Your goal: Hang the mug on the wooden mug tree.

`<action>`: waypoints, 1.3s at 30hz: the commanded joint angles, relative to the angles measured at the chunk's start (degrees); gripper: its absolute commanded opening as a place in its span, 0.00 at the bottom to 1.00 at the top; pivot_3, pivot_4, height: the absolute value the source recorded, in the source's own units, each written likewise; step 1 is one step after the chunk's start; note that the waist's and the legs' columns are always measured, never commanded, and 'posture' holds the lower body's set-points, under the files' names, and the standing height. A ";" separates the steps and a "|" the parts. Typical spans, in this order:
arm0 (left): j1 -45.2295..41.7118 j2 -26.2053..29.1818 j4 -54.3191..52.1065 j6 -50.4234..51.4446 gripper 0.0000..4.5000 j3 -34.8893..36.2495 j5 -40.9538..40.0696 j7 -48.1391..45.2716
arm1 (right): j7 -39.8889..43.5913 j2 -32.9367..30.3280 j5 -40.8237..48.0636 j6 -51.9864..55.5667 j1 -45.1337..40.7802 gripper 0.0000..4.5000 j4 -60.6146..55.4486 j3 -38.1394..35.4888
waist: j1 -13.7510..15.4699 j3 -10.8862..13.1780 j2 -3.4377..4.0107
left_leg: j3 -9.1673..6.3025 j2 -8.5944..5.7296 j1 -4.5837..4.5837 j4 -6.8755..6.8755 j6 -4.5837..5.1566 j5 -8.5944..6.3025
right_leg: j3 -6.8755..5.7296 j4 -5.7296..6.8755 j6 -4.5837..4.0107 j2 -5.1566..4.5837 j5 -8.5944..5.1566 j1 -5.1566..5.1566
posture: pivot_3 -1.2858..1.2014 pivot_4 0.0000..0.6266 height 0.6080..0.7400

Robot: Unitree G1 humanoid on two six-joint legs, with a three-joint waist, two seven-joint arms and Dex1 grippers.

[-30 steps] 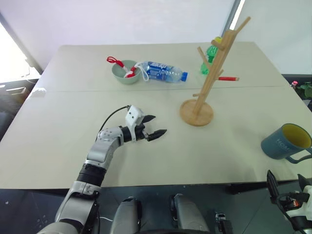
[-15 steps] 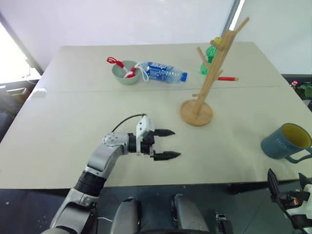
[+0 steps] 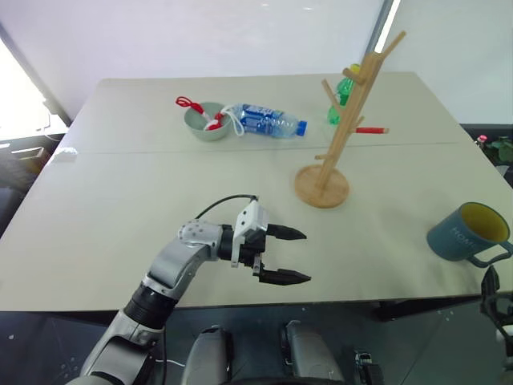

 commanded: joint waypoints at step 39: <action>-0.90 0.13 -1.77 -1.72 1.00 0.98 -0.52 2.87 | 0.98 -4.00 5.69 9.65 -13.66 0.01 9.03 -1.56 | -0.03 0.00 0.02 | 0.00 0.01 -0.02 -0.01 0.00 0.00 | 0.01 -0.02 0.01 0.00 0.00 0.00 | 0.52 0.24 1.00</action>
